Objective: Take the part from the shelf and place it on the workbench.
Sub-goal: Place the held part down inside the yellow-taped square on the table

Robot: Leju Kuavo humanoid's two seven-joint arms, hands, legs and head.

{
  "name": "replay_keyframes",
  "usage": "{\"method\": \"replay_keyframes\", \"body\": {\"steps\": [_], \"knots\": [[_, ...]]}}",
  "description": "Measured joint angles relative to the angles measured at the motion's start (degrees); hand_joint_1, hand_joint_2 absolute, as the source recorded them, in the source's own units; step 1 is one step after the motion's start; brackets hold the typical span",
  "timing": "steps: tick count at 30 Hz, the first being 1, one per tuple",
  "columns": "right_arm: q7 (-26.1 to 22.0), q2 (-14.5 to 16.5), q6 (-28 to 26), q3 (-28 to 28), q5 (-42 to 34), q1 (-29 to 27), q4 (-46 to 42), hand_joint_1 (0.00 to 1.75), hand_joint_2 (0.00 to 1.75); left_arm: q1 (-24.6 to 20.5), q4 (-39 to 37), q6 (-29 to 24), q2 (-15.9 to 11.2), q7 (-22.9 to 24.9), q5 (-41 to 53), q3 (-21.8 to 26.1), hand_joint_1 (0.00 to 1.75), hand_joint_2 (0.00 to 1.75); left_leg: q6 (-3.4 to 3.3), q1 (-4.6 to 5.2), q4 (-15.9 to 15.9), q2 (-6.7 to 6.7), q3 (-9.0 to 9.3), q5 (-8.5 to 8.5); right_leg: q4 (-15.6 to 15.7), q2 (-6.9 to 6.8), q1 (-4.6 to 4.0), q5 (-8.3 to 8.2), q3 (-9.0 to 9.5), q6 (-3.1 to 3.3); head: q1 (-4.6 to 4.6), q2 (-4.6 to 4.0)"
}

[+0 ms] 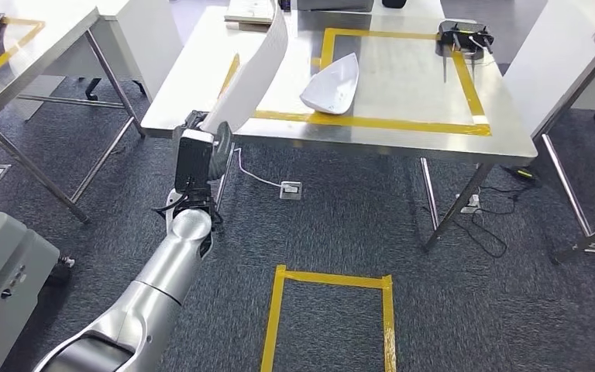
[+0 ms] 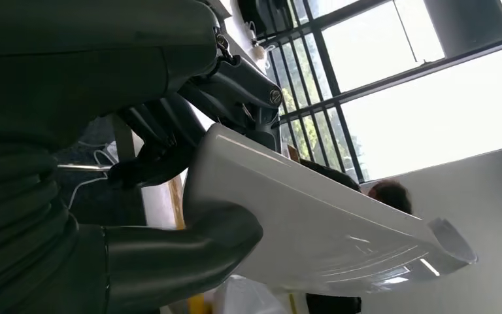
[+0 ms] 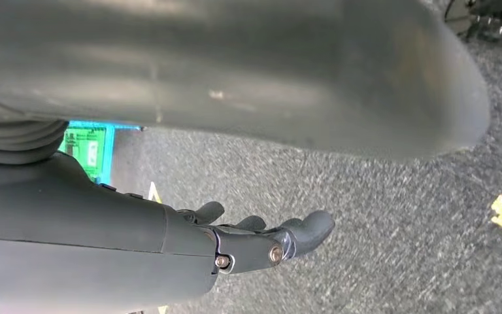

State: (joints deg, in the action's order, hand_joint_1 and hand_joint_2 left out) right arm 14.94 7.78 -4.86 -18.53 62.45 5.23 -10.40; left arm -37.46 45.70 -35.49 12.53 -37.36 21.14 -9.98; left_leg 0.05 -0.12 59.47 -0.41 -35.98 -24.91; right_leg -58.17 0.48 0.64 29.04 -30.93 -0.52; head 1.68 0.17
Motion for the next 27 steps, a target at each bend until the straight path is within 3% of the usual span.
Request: {"method": "replay_keyframes", "body": {"steps": [2, 3, 6, 7, 8, 9, 11, 12, 14, 16, 18, 19, 21, 22, 23, 24, 26, 27], "knots": [[0.0, 0.0, 0.0, -0.1, 0.1, 0.0, 0.0, 0.0, 0.0, -0.3, -0.4, -0.2, -0.1, -0.1, -0.2, 0.4, 1.75, 1.75, -0.77, -0.17, -0.3, -0.06, 0.37, -0.31, -0.9, -0.13, 0.11, 0.71, -0.32, -0.58, -0.1, 0.0], [0.0, 0.0, 0.0, -0.1, 0.1, 0.0, 0.0, 0.0, 0.0, -0.5, -0.6, -0.2, -0.1, -0.2, -0.3, 0.6, 1.75, 1.75, -1.14, -0.31, -0.4, -0.05, 0.65, -0.48, -3.0, -0.19, 0.15, 1.61, -1.42, -0.87, -0.18, 0.0], [0.0, 0.0, 0.0, -0.2, 0.3, 0.0, 0.0, 0.0, 0.0, -0.8, -1.2, -0.2, 0.0, -0.4, -0.5, 1.0, 1.75, 1.75, -1.77, -0.27, -0.5, 0.03, 1.41, -1.25, -14.5, -0.25, 0.2, 4.98, -8.54, -1.29, -0.4, 0.0], [0.0, 0.0, 0.0, -0.2, 0.3, -0.1, 0.0, 0.0, 0.0, -0.8, -1.5, -0.3, 0.0, -0.4, -0.5, 1.1, 1.75, 1.75, -1.82, -0.23, -0.5, 0.02, 1.78, -1.59, -16.9, -0.25, 0.19, 4.85, -10.55, -1.29, -0.4, 0.0], [0.0, 0.0, 0.0, -0.2, 0.3, -0.2, 0.0, 0.0, 0.0, -0.8, -1.8, -0.3, 0.0, -0.5, -0.7, 1.2, 1.75, 1.75, -1.81, -0.21, -0.5, -0.01, 2.25, -1.95, -17.2, -0.25, 0.18, 3.53, -11.56, -1.23, -0.41, 0.0], [0.0, 0.0, 0.0, -0.3, 0.3, -0.3, 0.0, 0.0, 0.0, -0.8, -2.0, -0.4, 0.0, -0.5, -0.8, 1.4, 1.75, 1.75, -1.73, -0.2, -0.5, -0.05, 2.83, -2.36, -15.1, -0.25, 0.18, 1.1, -11.38, -1.08, -0.42, 0.0], [0.0, 0.0, 0.0, -0.4, 0.4, -0.3, 0.0, 0.0, 0.0, -1.0, -2.5, -0.7, 0.0, -0.7, -0.9, 1.6, 1.75, 1.75, -1.38, -0.13, -0.5, -0.09, 3.94, -3.28, -7.0, -0.29, 0.06, -4.23, -8.66, -0.61, -0.42, 0.0], [0.0, 0.0, 0.0, -0.4, 0.4, -0.2, 0.0, 0.0, 0.0, -1.1, -2.7, -0.8, 0.0, -0.8, -0.9, 1.8, 1.75, 1.75, -1.1, -0.03, -0.4, -0.14, 4.32, -3.72, -3.5, -0.32, -0.07, -5.54, -7.2, -0.33, -0.44, 0.0], [0.0, 0.0, 0.0, -0.5, 0.5, -0.1, 0.0, 0.0, 0.0, -1.4, -3.1, -0.9, -0.1, -1.0, -1.0, 2.0, 1.75, 1.75, -0.47, 0.11, -0.6, -0.17, 4.64, -4.26, -0.7, -0.36, -0.38, -5.48, -5.85, 0.12, -0.45, 0.0], [0.0, 0.0, 0.0, -0.6, 0.5, -0.1, 0.0, 0.0, 0.0, -1.6, -3.5, -0.9, -0.1, -1.0, -1.1, 2.2, 1.75, 1.75, 0.19, 0.11, -0.9, -0.14, 5.05, -4.61, -0.2, -0.35, -0.21, -5.05, -5.37, 0.61, -0.43, 0.0], [0.0, 0.0, 0.0, -0.6, 0.5, -0.1, -0.1, 0.0, 0.0, -1.9, -3.8, -0.9, -0.2, -1.1, -1.1, 2.3, 1.75, 1.75, 0.77, 0.1, 1.2, -0.04, 4.41, -5.8, 0.3, -0.35, 0.14, -4.7, -4.41, 1.33, -0.24, 0.0], [0.0, 0.0, 0.0, -0.6, 0.6, -0.1, -0.1, 0.0, 0.0, -2.1, -4.0, -0.9, -0.2, -1.1, -1.2, 2.4, 1.75, 1.75, 1.01, 0.02, 4.1, 0.01, 2.91, -7.0, 0.5, -0.37, 0.24, -4.45, -3.9, 1.65, -0.14, 0.0], [0.0, 0.0, 0.0, -0.6, 0.6, 0.0, -0.1, 0.0, 0.0, -2.3, -4.5, -0.9, -0.4, -1.0, -1.4, 2.7, 1.75, 1.75, 1.4, -0.1, 12.2, 0.05, -1.94, -9.49, 0.5, -0.35, 0.23, -3.8, -3.19, 2.02, 0.02, 0.0], [0.0, 0.0, 0.0, -0.6, 0.6, -0.1, -0.1, 0.0, 0.0, -2.3, -4.9, -0.9, -0.5, -1.0, -1.5, 2.7, 1.75, 1.75, 1.55, -0.19, 15.2, 0.07, -4.19, -9.8, 0.5, -0.3, 0.23, -3.44, -2.81, 2.03, 0.03, 0.0], [0.0, 0.0, 0.0, -0.6, 0.6, -0.1, -0.1, 0.0, 0.0, -2.3, -5.2, -0.9, -0.6, -1.0, -1.6, 2.8, 1.75, 1.75, 1.63, -0.27, 16.1, 0.08, -5.46, -8.9, 0.5, -0.22, 0.23, -3.05, -2.36, 1.97, 0.03, 0.0], [0.0, 0.0, 0.0, -0.6, 0.6, -0.2, -0.1, 0.0, 0.0, -2.3, -5.5, -0.9, -0.7, -0.9, -1.6, 2.9, 1.75, 1.75, 1.64, -0.34, 14.7, 0.1, -5.61, -6.85, 0.4, -0.14, 0.24, -2.63, -1.81, 1.87, 0.04, 0.0], [0.0, 0.0, 0.0, -0.6, 0.6, -0.3, -0.1, 0.0, 0.0, -2.5, -6.1, -0.4, -0.9, -0.8, -1.9, 3.0, 1.75, 1.75, 1.49, -0.4, 7.0, 0.16, -3.25, -1.25, 0.3, -0.04, 0.2, -1.65, -0.64, 1.47, 0.03, 0.0], [0.0, 0.0, 0.0, -0.7, 0.6, -0.2, -0.1, 0.0, 0.0, -2.7, -6.4, -0.1, -1.0, -0.7, -2.1, 3.2, 1.75, 1.75, 1.32, -0.36, 3.2, 0.17, -1.79, 0.43, 0.2, 0.01, 0.11, -1.16, -0.29, 1.16, 0.04, 0.0]]}}
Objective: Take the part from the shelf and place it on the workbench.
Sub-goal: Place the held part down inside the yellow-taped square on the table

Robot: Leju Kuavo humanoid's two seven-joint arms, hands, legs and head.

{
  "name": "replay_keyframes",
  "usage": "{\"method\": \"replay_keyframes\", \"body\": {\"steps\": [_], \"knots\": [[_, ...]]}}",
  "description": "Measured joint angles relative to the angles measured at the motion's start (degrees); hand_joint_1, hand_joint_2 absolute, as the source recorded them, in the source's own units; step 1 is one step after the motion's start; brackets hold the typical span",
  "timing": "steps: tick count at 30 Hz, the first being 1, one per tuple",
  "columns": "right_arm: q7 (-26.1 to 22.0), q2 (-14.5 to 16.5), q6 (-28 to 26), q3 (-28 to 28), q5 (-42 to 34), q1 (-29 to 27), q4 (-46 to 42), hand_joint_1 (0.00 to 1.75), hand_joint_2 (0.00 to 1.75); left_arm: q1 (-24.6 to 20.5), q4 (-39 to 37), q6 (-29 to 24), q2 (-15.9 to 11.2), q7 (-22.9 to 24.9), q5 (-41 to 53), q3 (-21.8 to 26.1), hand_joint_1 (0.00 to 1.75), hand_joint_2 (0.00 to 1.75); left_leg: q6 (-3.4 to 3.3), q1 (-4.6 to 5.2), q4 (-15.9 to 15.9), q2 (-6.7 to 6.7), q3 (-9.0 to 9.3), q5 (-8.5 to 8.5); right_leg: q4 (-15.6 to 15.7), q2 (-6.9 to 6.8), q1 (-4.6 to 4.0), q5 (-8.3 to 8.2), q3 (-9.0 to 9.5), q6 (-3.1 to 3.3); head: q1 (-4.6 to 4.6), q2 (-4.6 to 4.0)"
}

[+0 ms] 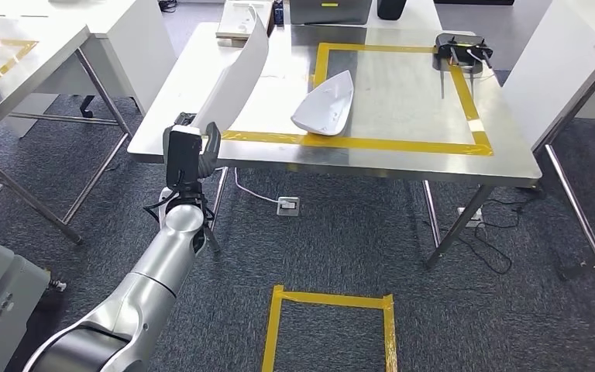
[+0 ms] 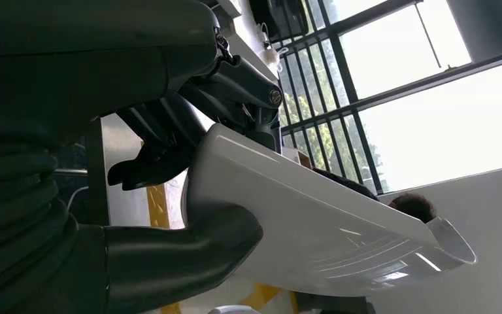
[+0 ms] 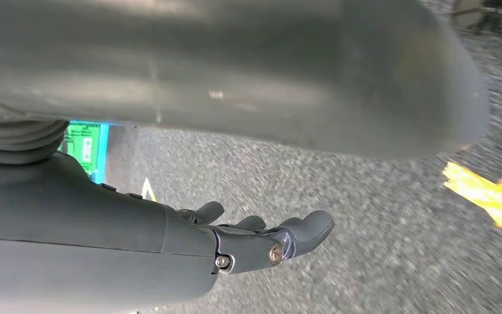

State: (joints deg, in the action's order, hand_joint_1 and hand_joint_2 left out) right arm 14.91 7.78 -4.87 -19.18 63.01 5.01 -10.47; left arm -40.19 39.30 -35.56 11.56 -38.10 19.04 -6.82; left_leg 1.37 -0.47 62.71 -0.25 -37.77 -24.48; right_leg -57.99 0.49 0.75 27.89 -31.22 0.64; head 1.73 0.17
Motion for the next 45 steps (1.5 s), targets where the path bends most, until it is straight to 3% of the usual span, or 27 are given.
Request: {"method": "replay_keyframes", "body": {"steps": [2, 6, 7, 9, 10, 11, 12, 14, 15, 16, 18, 21, 23, 25, 26, 27, 29, 31, 32, 35, 37, 38, 40, 41, 42, 43, 45], "knots": [[0.0, 0.0, 0.0, 0.0, 0.0, 0.1, 0.0, 0.0, 0.0, -0.2, -0.6, 0.8, 0.0, 0.2, -0.4, 0.2, 1.75, 1.75, -0.54, 0.17, -3.4, -0.04, 1.41, 0.56, -0.1, 0.04, -0.18, 0.61, 0.18, -0.65, -0.1, 0.0], [0.0, 0.0, -0.1, 0.0, 0.0, 0.2, 0.0, 0.0, 0.0, -0.5, -1.4, 1.5, -0.2, 0.3, -1.1, 0.4, 1.75, 1.75, -2.13, 0.07, -3.9, -0.16, 2.07, -0.28, -1.6, -0.11, -0.04, 1.97, -0.38, -1.95, -0.34, 0.0], [0.0, 0.0, -0.1, -0.1, 0.0, 0.3, 0.0, 0.0, 0.0, -0.7, -1.6, 1.7, -0.1, 0.1, -1.3, 0.5, 1.75, 1.75, -2.48, -0.05, -4.0, -0.16, 2.4, -0.47, -4.1, -0.18, 0.01, 3.06, -1.68, -2.2, -0.44, 0.0], [-0.1, 0.0, -0.2, -0.1, 0.0, 0.3, 0.0, 0.0, 0.0, -0.9, -2.2, 1.9, -0.1, 0.0, -1.6, 0.6, 1.75, 1.75, -2.88, 0.01, -4.0, -0.14, 2.9, -1.05, -12.1, -0.25, 0.06, 5.68, -6.49, -2.49, -0.59, 0.0], [-0.2, 0.0, -0.2, -0.2, 0.0, 0.2, 0.0, 0.0, 0.0, -0.9, -2.5, 1.9, -0.1, -0.1, -1.7, 0.7, 1.75, 1.75, -2.95, 0.06, -4.0, -0.15, 3.19, -1.39, -15.6, -0.25, 0.07, 6.27, -8.93, -2.54, -0.58, 0.0], [-0.2, 0.0, -0.2, -0.2, 0.0, 0.1, 0.0, 0.0, 0.0, -0.9, -2.8, 1.9, -0.1, -0.1, -1.8, 0.8, 1.75, 1.75, -2.97, 0.11, -3.9, -0.18, 3.59, -1.78, -17.2, -0.25, 0.06, 5.69, -10.57, -2.52, -0.59, 0.0], [-0.2, 0.0, -0.2, -0.3, 0.0, 0.0, 0.0, 0.0, 0.0, -0.8, -3.1, 1.9, -0.1, -0.1, -1.8, 0.8, 1.75, 1.75, -2.92, 0.13, -3.9, -0.23, 4.1, -2.21, -16.4, -0.25, 0.06, 3.88, -11.02, -2.41, -0.59, 0.0], [-0.2, 0.0, -0.2, -0.3, 0.0, 0.0, 0.0, 0.0, 0.0, -0.9, -3.4, 2.1, -0.1, -0.2, -1.9, 1.0, 1.75, 1.75, -2.66, 0.13, -3.8, -0.29, 5.32, -3.19, -9.0, -0.28, 0.01, -1.74, -8.92, -1.96, -0.6, 0.0], [-0.2, 0.0, -0.1, -0.3, 0.1, 0.0, 0.0, 0.0, 0.0, -1.1, -3.6, 2.3, -0.1, -0.2, -2.0, 1.0, 1.75, 1.75, -2.39, 0.22, -3.8, -0.32, 5.83, -3.66, -5.2, -0.32, -0.14, -3.63, -7.38, -1.65, -0.6, 0.0], [-0.2, 0.0, -0.1, -0.3, 0.2, 0.1, 0.0, 0.0, 0.0, -1.2, -3.7, 2.4, -0.1, -0.2, -2.1, 1.1, 1.75, 1.75, -2.09, 0.3, -3.7, -0.35, 6.11, -4.03, -2.4, -0.37, -0.3, -4.5, -6.19, -1.33, -0.6, 0.0], [-0.1, 0.0, 0.0, -0.4, 0.4, 0.3, 0.0, 0.0, 0.0, -1.4, -4.0, 2.6, -0.2, -0.2, -2.4, 1.1, 1.75, 1.75, -1.45, 0.41, -3.9, -0.4, 6.31, -4.4, -0.7, -0.37, -0.61, -3.96, -5.22, -0.78, -0.55, 0.0], [-0.1, 0.0, 0.0, -0.4, 0.6, 0.3, -0.1, 0.0, 0.0, -1.6, -4.3, 3.0, -0.2, -0.2, -2.5, 1.2, 1.75, 1.75, -0.46, 0.38, -3.2, -0.29, 6.09, -5.2, 0.1, -0.28, -0.22, -3.48, -4.36, 0.03, -0.38, 0.0], [-0.1, 0.0, 0.0, -0.4, 0.7, 0.4, -0.1, 0.0, 0.0, -1.8, -4.5, 3.1, -0.4, -0.2, -2.5, 1.3, 1.75, 1.75, 0.13, 0.25, 2.4, -0.16, 3.04, -7.3, 0.5, -0.33, 0.01, -3.04, -3.45, 0.6, -0.22, 0.0], [-0.2, 0.0, 0.0, -0.4, 0.6, 0.5, -0.1, 0.0, 0.0, -1.7, -4.9, 3.3, -0.5, -0.2, -2.5, 1.5, 1.75, 1.75, 0.53, 0.13, 10.3, -0.1, -1.95, -9.41, 0.5, -0.32, 0.02, -2.34, -2.69, 0.9, -0.15, 0.0], [-0.2, 0.0, 0.0, -0.4, 0.6, 0.5, -0.1, 0.0, 0.0, -1.6, -5.1, 3.5, -0.5, -0.1, -2.5, 1.5, 1.75, 1.75, 0.63, 0.07, 12.5, -0.09, -3.82, -9.24, 0.5, -0.28, 0.03, -1.93, -2.23, 0.89, -0.14, 0.0], [-0.2, 0.0, 0.0, -0.4, 0.6, 0.5, -0.1, 0.0, 0.0, -1.5, -5.3, 3.6, -0.6, 0.0, -2.5, 1.5, 1.75, 1.75, 0.67, 0.01, 12.6, -0.08, -4.65, -7.93, 0.5, -0.21, 0.04, -1.5, -1.69, 0.83, -0.14, 0.0], [-0.2, 0.0, 0.0, -0.4, 0.6, 0.4, -0.1, 0.0, 0.0, -1.6, -5.6, 3.8, -0.6, 0.2, -2.5, 1.5, 1.75, 1.75, 0.56, -0.07, 6.5, -0.01, -3.1, -2.53, 0.3, -0.1, 0.08, -0.48, -0.37, 0.53, -0.14, 0.0], [-0.2, 0.0, 0.1, -0.4, 0.5, 0.5, -0.1, 0.0, 0.0, -1.7, -5.8, 4.0, -0.6, 0.4, -2.4, 1.5, 1.75, 1.75, 0.17, 0.02, -0.8, 0.0, -0.11, 0.98, 0.1, -0.04, -0.1, 0.63, 0.51, -0.09, -0.14, 0.0], [-0.2, 0.0, 0.1, -0.4, 0.5, 0.6, -0.1, 0.0, 0.0, -1.8, -5.9, 4.1, -0.5, 0.6, -2.3, 1.5, 1.75, 1.75, -0.15, 0.09, -2.8, -0.02, 0.75, 1.35, 0.0, -0.02, -0.19, 1.0, 0.68, -0.41, -0.19, 0.0], [-0.2, 0.0, 0.2, -0.4, 0.5, 0.9, -0.1, 0.0, 0.0, -1.9, -6.1, 4.1, -0.4, 0.9, -2.1, 1.5, 1.75, 1.75, -1.48, 0.2, -3.6, -0.13, 1.24, 0.4, 0.1, -0.04, -0.18, 1.55, 0.85, -1.37, -0.37, 0.0], [-0.2, 0.0, 0.2, -0.4, 0.5, 1.0, -0.1, 0.0, 0.0, -2.1, -6.2, 4.1, -0.3, 0.9, -2.1, 1.5, 1.75, 1.75, -2.37, 0.01, -3.8, -0.13, 1.8, 0.0, -2.3, -0.18, -0.09, 2.81, -0.19, -1.97, -0.51, 0.0], [-0.2, 0.0, 0.2, -0.4, 0.5, 1.0, -0.1, 0.0, 0.0, -2.2, -6.2, 4.1, -0.3, 0.9, -2.0, 1.5, 1.75, 1.75, -2.71, -0.05, -3.9, -0.11, 2.09, -0.23, -5.4, -0.24, -0.05, 4.0, -1.88, -2.18, -0.61, 0.0], [-0.2, 0.0, 0.2, -0.4, 0.6, 1.0, -0.1, 0.0, 0.0, -2.2, -6.4, 4.1, -0.2, 0.9, -2.0, 1.5, 1.75, 1.75, -3.09, 0.04, -3.9, -0.11, 2.53, -0.81, -13.6, -0.26, -0.05, 6.45, -7.05, -2.42, -0.69, 0.0], [-0.1, 0.0, 0.2, -0.4, 0.6, 0.9, -0.1, 0.0, 0.0, -2.2, -6.5, 4.1, -0.2, 0.9, -2.0, 1.5, 1.75, 1.75, -3.15, 0.1, -3.9, -0.14, 2.82, -1.14, -16.5, -0.26, -0.05, 6.67, -9.34, -2.43, -0.69, 0.0], [-0.1, 0.0, 0.2, -0.4, 0.6, 0.8, -0.1, 0.0, 0.0, -2.1, -6.6, 4.1, -0.2, 0.9, -2.0, 1.5, 1.75, 1.75, -3.15, 0.14, -3.8, -0.18, 3.2, -1.5, -17.2, -0.26, -0.07, 5.66, -10.63, -2.37, -0.69, 0.0], [0.0, 0.0, 0.2, -0.4, 0.6, 0.7, -0.1, 0.0, 0.0, -2.1, -6.7, 4.1, -0.2, 1.0, -2.0, 1.5, 1.75, 1.75, -3.1, 0.17, -3.8, -0.24, 3.7, -1.89, -15.6, -0.26, -0.09, 3.5, -10.7, -2.21, -0.7, 0.0], [0.0, 0.0, 0.2, -0.4, 0.7, 0.7, -0.1, 0.0, 0.0, -2.1, -6.8, 4.1, -0.1, 1.2, -2.0, 1.5, 1.75, 1.75, -2.86, 0.18, -3.8, -0.3, 4.8, -2.78, -7.7, -0.29, -0.21, -1.98, -8.07, -1.65, -0.7, 0.0]]}}
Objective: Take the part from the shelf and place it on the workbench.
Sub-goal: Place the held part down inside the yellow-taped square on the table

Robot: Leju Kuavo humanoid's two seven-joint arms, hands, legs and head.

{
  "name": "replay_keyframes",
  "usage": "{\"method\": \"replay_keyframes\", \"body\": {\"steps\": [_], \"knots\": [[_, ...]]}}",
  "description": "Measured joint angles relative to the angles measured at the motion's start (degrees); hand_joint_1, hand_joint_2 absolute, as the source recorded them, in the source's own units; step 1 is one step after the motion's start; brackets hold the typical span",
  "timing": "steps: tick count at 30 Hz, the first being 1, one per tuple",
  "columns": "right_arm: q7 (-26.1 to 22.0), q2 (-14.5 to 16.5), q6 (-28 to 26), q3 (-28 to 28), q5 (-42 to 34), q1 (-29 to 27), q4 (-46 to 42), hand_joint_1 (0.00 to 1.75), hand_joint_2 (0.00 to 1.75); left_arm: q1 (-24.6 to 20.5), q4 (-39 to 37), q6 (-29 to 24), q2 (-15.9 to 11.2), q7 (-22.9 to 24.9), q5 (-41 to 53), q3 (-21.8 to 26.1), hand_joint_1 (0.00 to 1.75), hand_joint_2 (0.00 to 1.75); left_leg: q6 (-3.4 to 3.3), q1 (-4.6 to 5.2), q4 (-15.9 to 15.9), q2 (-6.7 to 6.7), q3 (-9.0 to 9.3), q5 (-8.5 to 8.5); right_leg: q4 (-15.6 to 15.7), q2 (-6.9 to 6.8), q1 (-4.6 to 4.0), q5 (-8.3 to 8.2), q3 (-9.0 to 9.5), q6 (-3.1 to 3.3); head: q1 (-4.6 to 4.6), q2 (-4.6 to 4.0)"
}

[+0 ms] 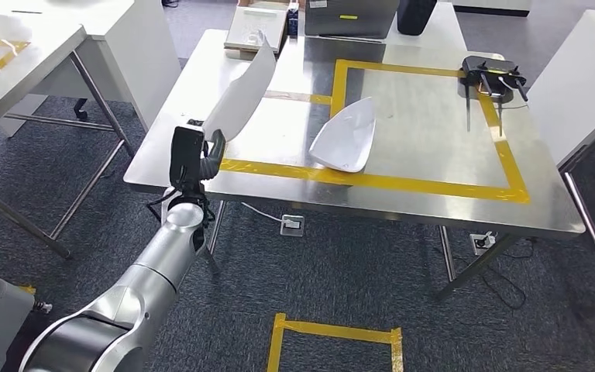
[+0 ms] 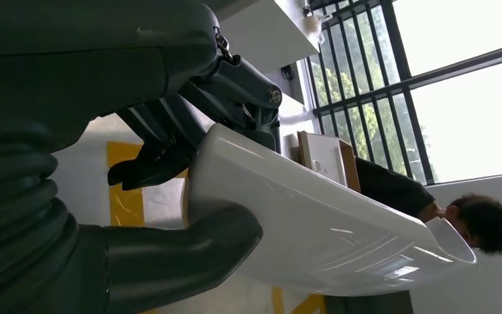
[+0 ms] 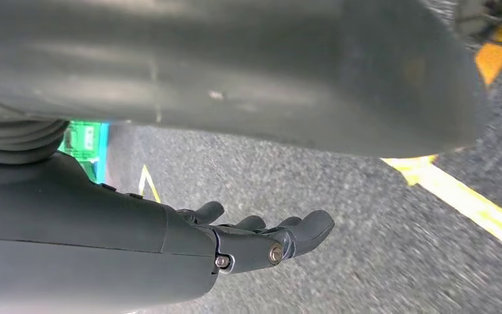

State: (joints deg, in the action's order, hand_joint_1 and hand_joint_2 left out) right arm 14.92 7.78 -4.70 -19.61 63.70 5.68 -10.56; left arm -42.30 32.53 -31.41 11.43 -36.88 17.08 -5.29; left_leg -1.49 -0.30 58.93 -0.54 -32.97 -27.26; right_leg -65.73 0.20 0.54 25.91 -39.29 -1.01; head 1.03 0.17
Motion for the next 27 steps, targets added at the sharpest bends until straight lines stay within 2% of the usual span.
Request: {"method": "replay_keyframes", "body": {"steps": [1, 2, 4, 7, 8, 10, 11, 12, 13, 14, 15, 16, 17, 18, 21, 23, 24, 26, 27], "knots": [[0.0, 0.0, 0.0, 0.0, 0.0, 0.0, 0.0, 0.0, 0.0, 0.0, 0.0, 0.0, 0.1, 0.1, 0.1, 0.0, 1.75, 1.75, 0.22, 0.08, 0.0, -0.02, 0.44, -0.4, 3.6, -0.03, -0.18, -1.64, 1.47, 0.33, 0.01, 0.0], [0.0, 0.0, 0.0, 0.0, 0.1, 0.1, 0.0, 0.0, 0.0, 0.0, 0.0, 0.0, 0.1, 0.1, 0.2, 0.0, 1.75, 1.75, 0.52, 0.14, 0.0, -0.05, 0.69, -0.71, 6.0, -0.05, -0.35, -2.32, 2.56, 0.62, 0.02, 0.0], [0.0, 0.0, 0.0, 0.0, 0.3, 0.2, 0.0, 0.0, 0.0, 0.1, 0.0, 0.1, 0.2, 0.3, 0.5, 0.0, 1.75, 1.75, 1.17, 0.21, -0.3, -0.09, 0.91, -1.01, 7.4, -0.01, -0.63, -1.8, 3.24, 1.04, 0.04, 0.0], [0.1, 0.1, -0.1, 0.0, 0.7, 0.2, 0.0, 0.0, 0.0, 0.4, 0.3, 0.1, 0.4, 0.3, 0.9, 0.0, 1.75, 1.75, 2.14, 0.26, 0.7, 0.03, 0.76, -1.95, 8.3, 0.02, -0.13, -1.41, 4.34, 1.8, 0.17, 0.0], [0.1, 0.1, -0.1, 0.0, 0.9, 0.2, 0.0, 0.0, 0.0, 0.4, 0.4, 0.0, 0.4, 0.2, 1.0, 0.0, 1.75, 1.75, 2.41, 0.24, 3.0, 0.09, -0.31, -2.92, 8.5, 0.0, 0.07, -1.22, 4.89, 2.11, 0.26, 0.0], [0.0, 0.1, -0.1, 0.0, 1.1, 0.3, 0.0, 0.0, 0.0, 0.7, 0.4, 0.0, 0.4, 0.3, 1.2, 0.0, 1.75, 1.75, 2.81, 0.05, 10.7, 0.18, -4.77, -5.56, 8.6, -0.03, 0.11, -0.57, 5.69, 2.54, 0.43, 0.0], [0.0, 0.2, -0.1, 0.0, 1.1, 0.3, 0.0, 0.0, 0.0, 1.0, 0.4, 0.0, 0.4, 0.3, 1.3, 0.0, 1.75, 1.75, 2.98, -0.04, 14.4, 0.2, -7.25, -6.36, 8.6, -0.01, 0.12, -0.2, 6.06, 2.59, 0.43, 0.0], [0.0, 0.2, -0.1, 0.0, 1.1, 0.2, 0.0, 0.0, 0.0, 1.4, 0.4, 0.0, 0.4, 0.5, 1.4, 0.0, 1.75, 1.75, 3.09, -0.12, 16.5, 0.21, -9.01, -6.14, 8.5, 0.03, 0.14, 0.19, 6.46, 2.56, 0.43, 0.0], [0.0, 0.2, -0.1, 0.0, 1.1, 0.2, 0.0, 0.0, 0.0, 1.6, 0.4, 0.0, 0.4, 0.5, 1.4, 0.0, 1.75, 1.75, 3.14, -0.19, 16.3, 0.23, -9.65, -4.71, 8.4, 0.1, 0.16, 0.61, 6.89, 2.48, 0.43, 0.0], [0.0, 0.2, 0.0, 0.0, 1.1, 0.1, 0.0, 0.0, 0.0, 1.8, 0.4, 0.0, 0.3, 0.6, 1.5, 0.0, 1.75, 1.75, 3.14, -0.25, 13.7, 0.26, -9.09, -2.21, 8.3, 0.17, 0.21, 1.08, 7.37, 2.34, 0.43, 0.0], [0.0, 0.2, 0.0, 0.0, 1.2, 0.1, 0.0, 0.0, 0.0, 1.8, 0.4, 0.0, 0.2, 0.7, 1.5, 0.0, 1.75, 1.75, 3.1, -0.3, 9.6, 0.3, -7.76, 0.65, 8.1, 0.23, 0.26, 1.62, 7.84, 2.11, 0.43, 0.0], [0.0, 0.2, 0.1, 0.0, 1.2, 0.1, 0.0, 0.0, 0.0, 1.8, 0.4, 0.0, 0.2, 0.7, 1.5, 0.0, 1.75, 1.75, 3.05, -0.26, 5.7, 0.32, -6.16, 2.64, 7.8, 0.28, 0.18, 2.21, 8.18, 1.78, 0.45, 0.0], [0.0, 0.2, 0.2, 0.0, 1.3, 0.2, 0.0, 0.0, 0.0, 1.7, 0.5, 0.1, 0.1, 0.8, 1.5, 0.0, 1.75, 1.75, 2.81, -0.23, 2.7, 0.32, -4.89, 3.74, 7.6, 0.3, 0.11, 2.7, 8.37, 1.43, 0.45, 0.0], [0.1, 0.2, 0.3, 0.0, 1.5, 0.2, 0.0, 0.0, 0.0, 1.6, 0.5, 0.2, 0.1, 1.0, 1.6, 0.0, 1.75, 1.75, 2.52, -0.15, 1.1, 0.29, -4.2, 3.88, 7.5, 0.31, 0.0, 3.06, 8.45, 1.1, 0.42, 0.0], [0.2, 0.2, 0.5, 0.0, 1.9, 0.4, 0.0, 0.0, 0.0, 1.6, 0.6, 0.3, -0.2, 1.5, 1.8, 0.1, 1.75, 1.75, 1.29, -0.08, 0.5, 0.14, -3.82, 2.97, 7.5, 0.27, 0.03, 3.69, 8.66, 0.19, 0.3, 0.0], [0.2, 0.2, 0.5, 0.0, 2.1, 0.5, 0.0, 0.0, 0.0, 1.5, 0.7, 0.3, -0.3, 1.6, 1.9, 0.2, 1.75, 1.75, 0.47, -0.29, 0.4, 0.11, -3.24, 2.55, 4.7, 0.13, 0.12, 5.12, 7.48, -0.39, 0.14, 0.0], [0.2, 0.1, 0.5, 0.0, 2.1, 0.5, 0.0, 0.0, 0.0, 1.4, 0.8, 0.3, -0.3, 1.7, 2.0, 0.3, 1.75, 1.75, 0.18, -0.32, 0.3, 0.12, -2.96, 2.29, 1.5, 0.06, 0.15, 6.31, 5.75, -0.59, 0.04, 0.0], [0.2, 0.1, 0.5, 0.0, 2.2, 0.6, 0.0, 0.0, 0.0, 1.6, 0.7, 0.4, -0.4, 1.8, 2.0, 0.4, 1.75, 1.75, -0.12, -0.22, 0.3, 0.11, -2.52, 1.71, -6.4, 0.01, 0.15, 8.54, 0.67, -0.8, -0.06, 0.0], [0.2, 0.1, 0.5, 0.0, 2.3, 0.5, 0.0, 0.0, 0.0, 1.8, 0.6, 0.5, -0.4, 1.9, 2.0, 0.5, 1.75, 1.75, -0.16, -0.15, 0.3, 0.08, -2.19, 1.38, -8.9, 0.01, 0.12, 8.54, -1.39, -0.77, -0.06, 0.0]]}}
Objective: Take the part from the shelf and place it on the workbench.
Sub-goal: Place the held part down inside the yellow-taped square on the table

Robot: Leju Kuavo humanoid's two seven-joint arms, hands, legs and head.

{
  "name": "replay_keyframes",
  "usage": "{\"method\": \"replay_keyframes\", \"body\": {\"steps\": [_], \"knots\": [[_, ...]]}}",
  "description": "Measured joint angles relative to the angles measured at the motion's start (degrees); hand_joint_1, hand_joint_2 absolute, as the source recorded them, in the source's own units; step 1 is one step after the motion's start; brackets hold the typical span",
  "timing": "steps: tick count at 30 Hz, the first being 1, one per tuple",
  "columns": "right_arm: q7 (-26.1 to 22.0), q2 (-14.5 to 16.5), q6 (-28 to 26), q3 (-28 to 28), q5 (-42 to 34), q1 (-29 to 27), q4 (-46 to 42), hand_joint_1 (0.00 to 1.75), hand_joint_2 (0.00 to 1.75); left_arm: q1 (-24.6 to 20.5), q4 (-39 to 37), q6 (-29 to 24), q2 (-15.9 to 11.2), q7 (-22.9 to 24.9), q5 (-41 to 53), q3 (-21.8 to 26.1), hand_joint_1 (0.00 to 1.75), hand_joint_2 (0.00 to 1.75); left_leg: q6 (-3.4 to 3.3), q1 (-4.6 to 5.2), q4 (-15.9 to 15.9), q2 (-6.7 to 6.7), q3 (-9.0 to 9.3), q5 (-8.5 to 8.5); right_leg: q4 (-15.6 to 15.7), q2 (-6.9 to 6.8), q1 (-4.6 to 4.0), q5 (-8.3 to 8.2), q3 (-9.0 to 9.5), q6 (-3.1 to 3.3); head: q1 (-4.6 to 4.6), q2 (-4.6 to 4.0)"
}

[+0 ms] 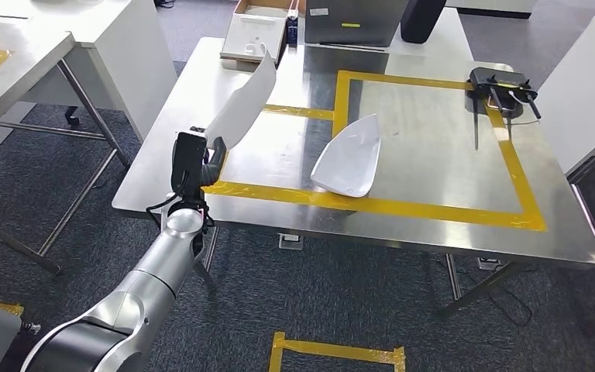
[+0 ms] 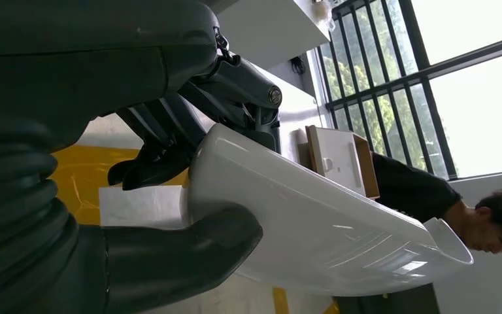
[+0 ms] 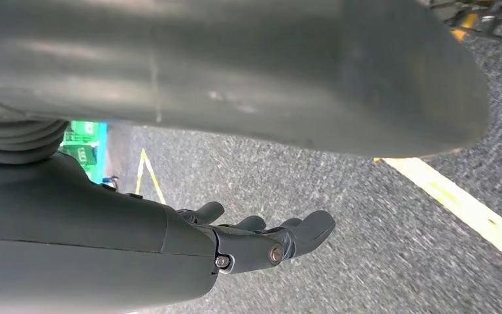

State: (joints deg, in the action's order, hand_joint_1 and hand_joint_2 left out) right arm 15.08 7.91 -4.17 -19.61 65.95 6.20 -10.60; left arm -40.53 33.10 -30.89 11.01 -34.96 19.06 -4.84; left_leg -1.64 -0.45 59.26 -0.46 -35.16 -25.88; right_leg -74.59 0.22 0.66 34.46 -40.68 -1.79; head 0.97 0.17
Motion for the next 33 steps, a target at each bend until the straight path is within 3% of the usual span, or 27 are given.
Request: {"method": "replay_keyframes", "body": {"steps": [1, 2, 4, 6, 8, 11, 12, 14, 15, 16, 17, 19, 20, 22, 25, 27, 30, 31, 32, 33], "knots": [[0.0, 0.0, 0.0, 0.0, 0.0, -0.1, 0.0, 0.0, 0.0, 0.2, -0.1, 0.1, 0.0, 0.1, 0.0, 0.0, 1.75, 1.75, 0.01, 0.05, 0.0, -0.06, 0.44, -0.36, -0.3, 0.0, -0.03, -1.2, -1.03, 0.12, 0.01, 0.0], [0.0, 0.0, 0.1, 0.0, 0.1, -0.2, 0.0, 0.0, 0.0, 0.4, -0.2, 0.2, -0.1, 0.2, 0.0, 0.1, 1.75, 1.75, 0.06, 0.09, 0.0, -0.12, 0.98, -0.74, 1.8, 0.0, -0.07, -3.51, -0.86, 0.33, 0.0, 0.0], [-0.1, 0.0, 0.2, 0.0, 0.1, -0.2, 0.0, 0.0, 0.0, 0.4, -0.3, 0.3, -0.1, 0.4, 0.0, 0.2, 1.75, 1.75, 0.33, 0.17, 0.0, -0.22, 2.12, -1.57, 9.6, -0.02, -0.28, -8.75, 1.8, 1.03, 0.03, 0.0], [-0.1, -0.1, 0.3, 0.0, 0.2, -0.1, 0.0, 0.0, 0.0, 0.2, -0.4, 0.4, -0.2, 0.6, 0.0, 0.4, 1.75, 1.75, 0.9, 0.29, -0.1, -0.29, 2.67, -2.19, 15.1, -0.03, -0.65, -10.49, 4.16, 1.69, 0.06, 0.0], [-0.1, -0.1, 0.4, 0.0, 0.3, 0.0, 0.0, 0.0, 0.0, 0.2, -0.5, 0.6, -0.3, 0.7, -0.1, 0.6, 1.75, 1.75, 1.59, 0.35, -0.4, -0.32, 2.88, -2.51, 16.2, 0.0, -0.84, -9.84, 4.81, 2.13, 0.07, 0.0], [0.0, 0.0, 0.4, 0.0, 0.4, -0.1, 0.0, 0.0, 0.0, 0.1, -0.6, 0.7, -0.5, 0.8, -0.1, 0.7, 1.75, 1.75, 2.5, 0.36, 1.4, -0.19, 2.4, -3.78, 17.0, -0.05, -0.25, -9.41, 6.08, 2.92, 0.26, 0.0], [0.0, 0.0, 0.4, 0.0, 0.4, 0.0, 0.0, 0.0, 0.0, 0.0, -0.6, 0.7, -0.5, 0.8, -0.2, 0.8, 1.75, 1.75, 2.75, 0.32, 4.0, -0.12, 1.14, -4.84, 17.3, -0.07, -0.11, -9.19, 6.65, 3.21, 0.38, 0.0], [0.0, 0.0, 0.4, 0.0, 0.4, 0.0, 0.0, 0.0, 0.0, 0.1, -0.9, 0.7, -0.7, 0.9, -0.3, 1.1, 1.75, 1.75, 3.19, 0.17, 11.9, 0.01, -3.45, -7.53, 17.3, -0.06, -0.11, -8.49, 7.52, 3.61, 0.55, 0.0], [0.1, 0.0, 0.4, 0.0, 0.4, 0.0, 0.0, 0.0, 0.0, 0.3, -1.1, 0.7, -0.8, 1.0, -0.4, 1.2, 1.75, 1.75, 3.36, 0.08, 15.0, 0.06, -5.64, -8.01, 17.3, -0.01, -0.11, -8.08, 7.93, 3.63, 0.56, 0.0], [0.1, 0.0, 0.4, 0.0, 0.4, -0.1, 0.0, 0.0, 0.0, 0.4, -1.3, 0.7, -0.8, 1.2, -0.5, 1.3, 1.75, 1.75, 3.48, -0.01, 16.4, 0.1, -7.09, -7.4, 17.2, 0.06, -0.09, -7.62, 8.41, 3.58, 0.56, 0.0], [0.1, 0.0, 0.4, 0.0, 0.4, -0.2, 0.0, 0.0, 0.0, 0.5, -1.4, 0.7, -0.8, 1.2, -0.5, 1.3, 1.75, 1.75, 3.54, -0.09, 15.4, 0.14, -7.33, -5.49, 17.1, 0.15, -0.07, -7.13, 8.93, 3.48, 0.57, 0.0], [0.2, 0.0, 0.3, 0.0, 0.4, -0.3, 0.0, 0.0, 0.0, 0.5, -1.7, 0.8, -1.0, 1.4, -0.5, 1.4, 1.75, 1.75, 3.49, -0.22, 7.9, 0.26, -5.03, -0.02, 16.8, 0.27, -0.01, -6.01, 9.98, 3.1, 0.56, 0.0], [0.2, 0.0, 0.3, 0.0, 0.4, -0.2, 0.0, 0.0, 0.0, 0.4, -1.8, 0.9, -1.0, 1.4, -0.5, 1.5, 1.75, 1.75, 3.34, -0.21, 4.1, 0.3, -3.5, 1.68, 16.6, 0.31, -0.09, -5.43, 10.27, 2.77, 0.58, 0.0], [0.2, 0.0, 0.3, 0.0, 0.4, -0.1, 0.0, 0.0, 0.0, 0.4, -2.1, 1.2, -1.1, 1.6, -0.6, 1.6, 1.75, 1.75, 2.65, -0.05, 0.5, 0.26, -1.99, 2.34, 16.5, 0.32, -0.28, -4.68, 10.37, 2.14, 0.56, 0.0], [0.2, 0.0, 0.2, 0.0, 0.4, 0.0, 0.0, 0.0, 0.0, 0.3, -2.4, 1.4, -1.2, 1.9, -0.7, 1.9, 1.75, 1.75, 1.39, -0.02, 0.2, 0.07, -1.55, 1.47, 16.4, 0.25, -0.31, -4.0, 10.67, 1.33, 0.49, 0.0], [0.2, 0.0, 0.0, 0.0, 0.4, 0.0, 0.0, 0.0, 0.0, 0.2, -2.6, 1.4, -1.2, 2.0, -0.7, 2.1, 1.75, 1.75, 0.67, -0.28, -0.1, 0.06, -0.9, 1.01, 12.8, 0.12, -0.21, -2.26, 9.06, 0.72, 0.3, 0.0], [0.2, 0.0, 0.0, 0.0, 0.4, 0.0, 0.0, 0.0, 0.0, 0.2, -3.0, 1.4, -1.2, 2.4, -0.6, 2.1, 1.75, 1.75, 0.21, -0.27, -0.1, 0.07, -0.13, 0.15, 1.1, 0.04, -0.1, 1.18, 1.59, 0.23, 0.11, 0.0], [0.2, 0.0, 0.0, 0.0, 0.4, -0.1, 0.0, 0.0, 0.0, 0.3, -3.3, 1.4, -1.2, 2.5, -0.6, 2.1, 1.75, 1.75, 0.2, -0.25, -0.1, 0.05, 0.23, -0.18, -0.9, 0.04, -0.1, 0.82, -0.3, 0.24, 0.1, 0.0], [0.2, 0.0, 0.0, 0.0, 0.4, -0.2, 0.0, 0.0, 0.0, 0.4, -3.5, 1.4, -1.2, 2.6, -0.6, 2.1, 1.75, 1.75, 0.26, -0.24, -0.1, 0.01, 0.71, -0.53, -0.6, 0.04, -0.1, -0.84, -1.04, 0.31, 0.1, 0.0], [0.2, 0.0, 0.0, 0.0, 0.4, -0.3, 0.0, 0.0, 0.0, 0.4, -3.6, 1.5, -1.1, 2.7, -0.5, 2.1, 1.75, 1.75, 0.36, -0.24, -0.1, -0.02, 1.29, -0.93, 2.2, 0.04, -0.1, -3.54, -0.59, 0.47, 0.1, 0.0]]}}
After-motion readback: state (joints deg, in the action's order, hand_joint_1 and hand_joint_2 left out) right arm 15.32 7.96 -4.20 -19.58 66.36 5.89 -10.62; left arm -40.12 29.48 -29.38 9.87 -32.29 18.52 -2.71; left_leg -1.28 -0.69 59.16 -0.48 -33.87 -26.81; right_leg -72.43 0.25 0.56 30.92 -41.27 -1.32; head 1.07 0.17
